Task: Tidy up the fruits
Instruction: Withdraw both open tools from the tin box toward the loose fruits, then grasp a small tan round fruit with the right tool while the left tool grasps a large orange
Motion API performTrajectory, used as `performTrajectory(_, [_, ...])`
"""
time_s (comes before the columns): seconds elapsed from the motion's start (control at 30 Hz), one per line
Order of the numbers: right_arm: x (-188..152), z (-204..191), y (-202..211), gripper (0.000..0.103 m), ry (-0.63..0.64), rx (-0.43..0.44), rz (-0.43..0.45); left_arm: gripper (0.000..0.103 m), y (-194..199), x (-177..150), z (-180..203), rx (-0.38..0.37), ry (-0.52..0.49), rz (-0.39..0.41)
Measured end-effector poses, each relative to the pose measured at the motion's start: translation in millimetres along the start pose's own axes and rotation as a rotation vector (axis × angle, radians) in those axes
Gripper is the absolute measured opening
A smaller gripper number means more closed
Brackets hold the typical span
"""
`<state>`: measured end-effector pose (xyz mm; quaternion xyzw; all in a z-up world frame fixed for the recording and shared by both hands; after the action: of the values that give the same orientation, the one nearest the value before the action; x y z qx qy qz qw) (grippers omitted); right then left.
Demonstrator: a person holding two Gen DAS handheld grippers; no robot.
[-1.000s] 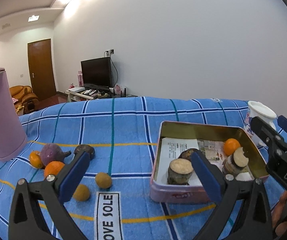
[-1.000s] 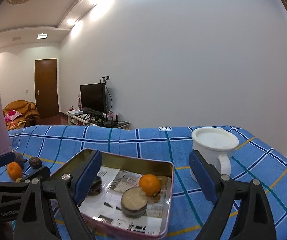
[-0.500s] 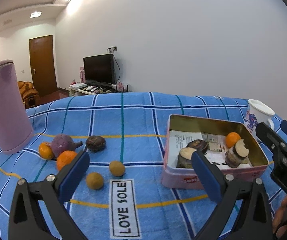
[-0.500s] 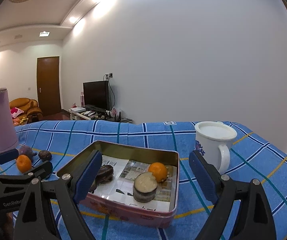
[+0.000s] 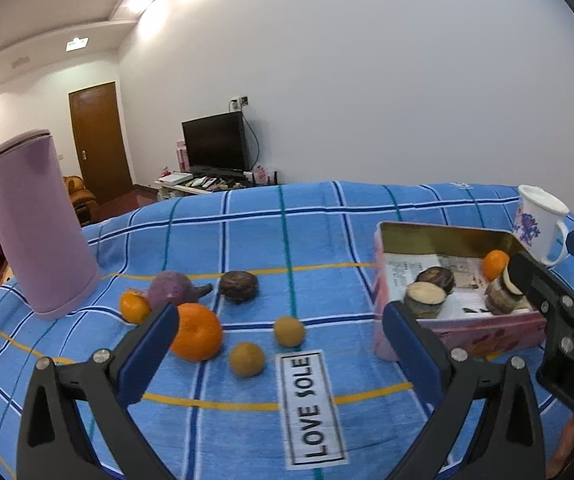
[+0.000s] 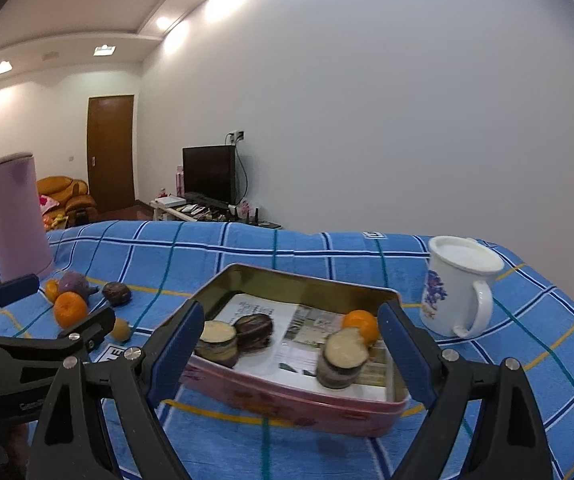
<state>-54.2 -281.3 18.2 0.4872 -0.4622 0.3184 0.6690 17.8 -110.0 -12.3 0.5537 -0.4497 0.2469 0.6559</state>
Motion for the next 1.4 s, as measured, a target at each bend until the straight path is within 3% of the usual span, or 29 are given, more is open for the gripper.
performTrajectory(0.4, [-0.9, -44.8, -8.9, 0.09, 0.02, 0.065, -0.064, 0.103, -3.0, -5.4, -36.4, 0.063, 0.019, -0.064])
performTrajectory(0.8, [1.9, -80.4, -14.3, 0.09, 0.026, 0.109, -0.077, 0.103, -5.2, -3.6, -76.9, 0.119, 0.024, -0.078])
performTrajectory(1.07, [3.0, -97.1, -18.5, 0.09, 0.015, 0.129, -0.096, 0.103, -13.8, -2.1, -98.7, 0.139, 0.011, -0.086])
performTrajectory(1.4, [2.0, -124.6, -21.5, 0.09, 0.055, 0.169, -0.127, 0.103, -22.5, -4.9, -123.6, 0.132, 0.062, -0.096])
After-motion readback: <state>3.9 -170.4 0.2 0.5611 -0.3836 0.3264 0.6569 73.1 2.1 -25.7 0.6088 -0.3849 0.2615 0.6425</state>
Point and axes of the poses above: each gripper's, at about its wrist camera, not at the fingertips, and y roughly against the way its jaws point, z to its right, x to its top, the point moved 5 cm from there along -y, roughly the way its jaws point, and after that the axes turned 8 degrees about -x, right-handed, at the moved point
